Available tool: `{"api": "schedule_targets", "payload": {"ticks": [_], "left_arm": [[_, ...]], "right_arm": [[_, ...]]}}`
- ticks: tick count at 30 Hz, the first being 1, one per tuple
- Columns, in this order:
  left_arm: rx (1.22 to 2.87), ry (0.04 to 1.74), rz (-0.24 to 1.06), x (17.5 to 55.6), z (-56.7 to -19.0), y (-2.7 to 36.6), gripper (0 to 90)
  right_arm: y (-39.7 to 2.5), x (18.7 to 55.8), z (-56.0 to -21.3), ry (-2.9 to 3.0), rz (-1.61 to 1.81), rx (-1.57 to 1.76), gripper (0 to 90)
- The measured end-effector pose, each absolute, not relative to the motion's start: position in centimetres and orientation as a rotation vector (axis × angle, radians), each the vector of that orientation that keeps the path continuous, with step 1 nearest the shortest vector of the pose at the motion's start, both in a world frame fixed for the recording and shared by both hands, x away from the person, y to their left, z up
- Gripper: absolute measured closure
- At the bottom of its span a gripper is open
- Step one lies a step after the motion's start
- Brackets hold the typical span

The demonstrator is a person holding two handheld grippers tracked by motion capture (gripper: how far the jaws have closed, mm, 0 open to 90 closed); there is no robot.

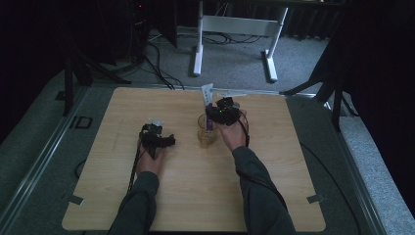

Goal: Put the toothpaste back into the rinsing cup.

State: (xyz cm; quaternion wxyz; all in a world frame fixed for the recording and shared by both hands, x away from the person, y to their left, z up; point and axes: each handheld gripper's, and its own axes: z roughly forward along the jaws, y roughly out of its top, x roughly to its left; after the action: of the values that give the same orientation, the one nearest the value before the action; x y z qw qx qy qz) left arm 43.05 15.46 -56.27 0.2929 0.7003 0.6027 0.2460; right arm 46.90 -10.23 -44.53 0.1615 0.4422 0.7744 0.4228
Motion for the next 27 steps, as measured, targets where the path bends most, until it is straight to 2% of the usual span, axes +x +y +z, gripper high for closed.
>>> {"api": "schedule_targets", "payload": {"ticks": [9, 14, 16, 21, 27], "left_arm": [[1.865, 1.606, 0.656, 43.1, -56.3, 15.5, 14.4], [1.865, 1.605, 0.656, 43.1, -56.3, 15.4, 14.4], [1.864, 1.605, 0.656, 43.1, -56.3, 15.4, 14.4], [1.868, 1.605, 0.656, 43.1, -56.3, 15.4, 14.4], [1.865, 1.605, 0.656, 43.1, -56.3, 15.4, 14.4]], "right_arm": [[-9.3, 46.0, -45.5, 2.257, 1.144, 1.202, 67.0], [-9.7, 45.6, -44.9, 2.233, 1.209, 1.196, 66.6], [-9.9, 45.4, -44.5, 2.24, 1.213, 1.187, 60.0], [-11.0, 45.0, -45.0, 2.244, 1.203, 1.201, 53.3], [-13.3, 44.2, -45.2, 2.225, 1.23, 1.244, 52.4]]}}
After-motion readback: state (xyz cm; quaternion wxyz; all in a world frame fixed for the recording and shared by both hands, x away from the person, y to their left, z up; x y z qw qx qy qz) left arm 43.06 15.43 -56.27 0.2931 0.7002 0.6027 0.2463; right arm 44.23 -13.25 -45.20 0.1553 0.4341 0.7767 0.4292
